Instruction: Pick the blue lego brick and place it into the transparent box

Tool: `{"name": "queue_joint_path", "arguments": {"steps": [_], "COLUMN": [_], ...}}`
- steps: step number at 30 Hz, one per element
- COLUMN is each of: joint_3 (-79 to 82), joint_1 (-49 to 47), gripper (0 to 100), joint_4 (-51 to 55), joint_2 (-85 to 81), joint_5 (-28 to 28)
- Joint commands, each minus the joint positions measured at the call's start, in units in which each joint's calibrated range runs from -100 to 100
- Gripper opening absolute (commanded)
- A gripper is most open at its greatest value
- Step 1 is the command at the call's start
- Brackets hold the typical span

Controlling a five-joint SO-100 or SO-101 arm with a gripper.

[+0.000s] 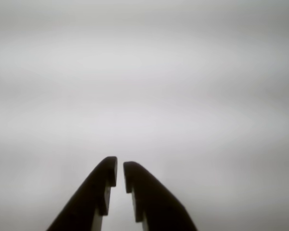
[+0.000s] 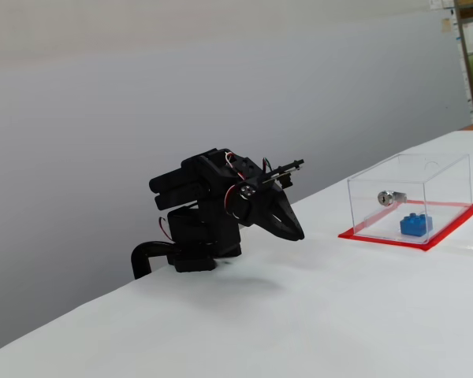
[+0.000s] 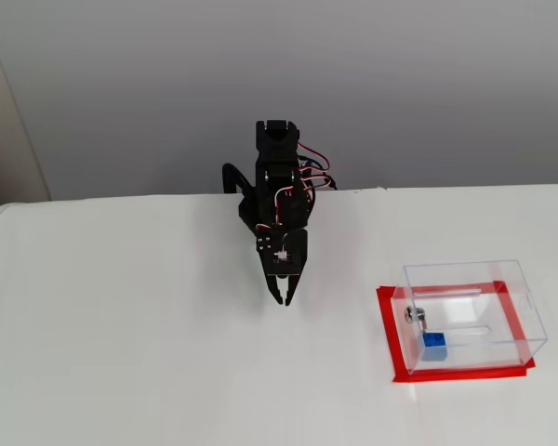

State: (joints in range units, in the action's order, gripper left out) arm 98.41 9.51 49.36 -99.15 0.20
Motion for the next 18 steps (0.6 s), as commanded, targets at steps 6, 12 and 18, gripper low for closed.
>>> {"name": "queue_joint_path", "arguments": {"steps": [6,12,18], "joint_3": [1.0,1.0,1.0], "joint_1": [1.5,1.4,1.4], "gripper": [2,1,1], "joint_4": [1.4,1.6,1.4], "joint_2": [-0.8,-0.7,-0.6], "joint_5": [0.8,0.5,0.5]}}
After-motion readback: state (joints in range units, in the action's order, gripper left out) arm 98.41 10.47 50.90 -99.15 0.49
